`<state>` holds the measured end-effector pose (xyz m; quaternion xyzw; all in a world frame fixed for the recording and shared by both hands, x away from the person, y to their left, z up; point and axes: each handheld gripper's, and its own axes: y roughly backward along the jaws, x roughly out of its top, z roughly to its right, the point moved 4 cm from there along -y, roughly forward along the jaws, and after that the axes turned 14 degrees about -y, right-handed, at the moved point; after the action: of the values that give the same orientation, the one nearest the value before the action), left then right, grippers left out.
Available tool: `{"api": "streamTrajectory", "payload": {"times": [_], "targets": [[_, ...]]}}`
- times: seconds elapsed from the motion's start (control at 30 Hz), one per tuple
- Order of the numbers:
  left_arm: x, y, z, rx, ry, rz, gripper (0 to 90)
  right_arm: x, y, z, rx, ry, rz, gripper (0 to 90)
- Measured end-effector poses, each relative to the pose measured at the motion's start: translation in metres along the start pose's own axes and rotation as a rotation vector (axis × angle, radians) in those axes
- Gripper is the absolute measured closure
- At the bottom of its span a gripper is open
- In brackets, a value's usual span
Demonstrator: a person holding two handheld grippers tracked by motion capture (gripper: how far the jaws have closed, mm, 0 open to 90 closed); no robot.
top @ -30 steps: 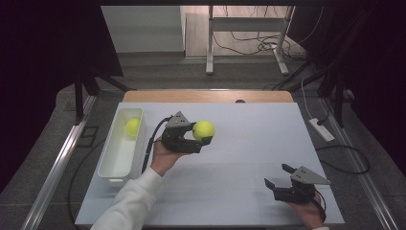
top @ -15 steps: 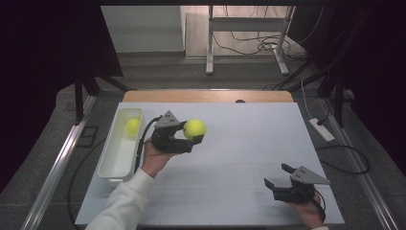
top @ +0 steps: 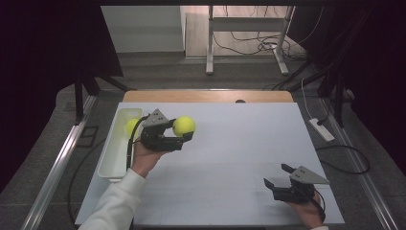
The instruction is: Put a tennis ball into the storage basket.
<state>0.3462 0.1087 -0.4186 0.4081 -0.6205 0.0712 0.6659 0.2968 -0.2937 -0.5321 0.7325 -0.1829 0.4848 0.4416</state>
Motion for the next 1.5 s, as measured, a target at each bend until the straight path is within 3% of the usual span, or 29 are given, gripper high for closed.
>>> {"api": "streamTrajectory", "payload": {"times": [0.7,1.5], "targets": [[-0.004,0.015,-0.008,0.021,0.028,0.014,26.6,0.0,-0.001,0.0,0.001,0.0,0.0,12.7],[-0.014,0.045,-0.022,0.088,0.055,0.018,26.6,0.001,-0.002,-0.001,0.004,-0.002,-0.001,12.7]]}}
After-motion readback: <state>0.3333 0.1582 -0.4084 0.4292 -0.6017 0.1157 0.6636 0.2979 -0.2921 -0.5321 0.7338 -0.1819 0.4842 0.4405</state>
